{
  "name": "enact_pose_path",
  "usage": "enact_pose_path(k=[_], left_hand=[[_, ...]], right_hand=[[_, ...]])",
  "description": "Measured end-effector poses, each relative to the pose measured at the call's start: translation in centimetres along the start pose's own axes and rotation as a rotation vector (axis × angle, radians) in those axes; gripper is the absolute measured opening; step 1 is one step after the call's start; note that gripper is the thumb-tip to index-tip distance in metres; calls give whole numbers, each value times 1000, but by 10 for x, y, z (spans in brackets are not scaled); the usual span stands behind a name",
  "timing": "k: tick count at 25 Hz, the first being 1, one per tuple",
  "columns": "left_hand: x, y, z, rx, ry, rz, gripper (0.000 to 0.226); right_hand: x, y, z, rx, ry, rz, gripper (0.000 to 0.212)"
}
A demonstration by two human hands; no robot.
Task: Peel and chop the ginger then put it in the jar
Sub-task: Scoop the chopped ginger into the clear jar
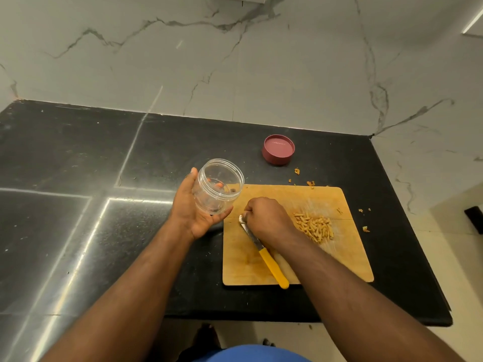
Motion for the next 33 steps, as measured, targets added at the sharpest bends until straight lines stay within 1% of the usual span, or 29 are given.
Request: enact_pose_path(k=[3,6,9,13,15,17,21,23,28,33], left_hand=[[1,0,-2,6,-2,8,58],[3,3,-5,23,-3,24,56],[4,5,-5,28,-3,39,56],[6,8,-4,34,-6,49,55],[6,8,-4,37,-9,51,53],[6,9,-4,38,-13,53,53],[6,10,-5,42,-12,59,54],[7,10,-5,40,-14,61,55],[5,13,-5,37,-30,64,57],[3,15,-5,36,-33,67,53]], right_hand=[[-2,2,-3,-42,-2,5,16],[-4,3,-3,-41,6,-11,11],[-5,3,-6,-43,-5,-10,13],[-6,8,-10,-47,-55,-37,20],[-5,10,-9,-30,-79,-40,19],[-2,10,-10,-16,-84,-16,17],[7,8,-13,3,-77,60,25],[7,7,-15,-1,-103,66,23],[1,9,-21,26,-142,-74,20],[-8,12,-30,53,-209,-158,24]])
Point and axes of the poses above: each hand's wrist, its own z-axis towards the middle knuckle, its own y-axis out of the palm, x = y × z, the point moved 3 cm from there along z, towards the middle knuckle, and after that the axes turned 11 degrees about z, right-handed, at the moved point
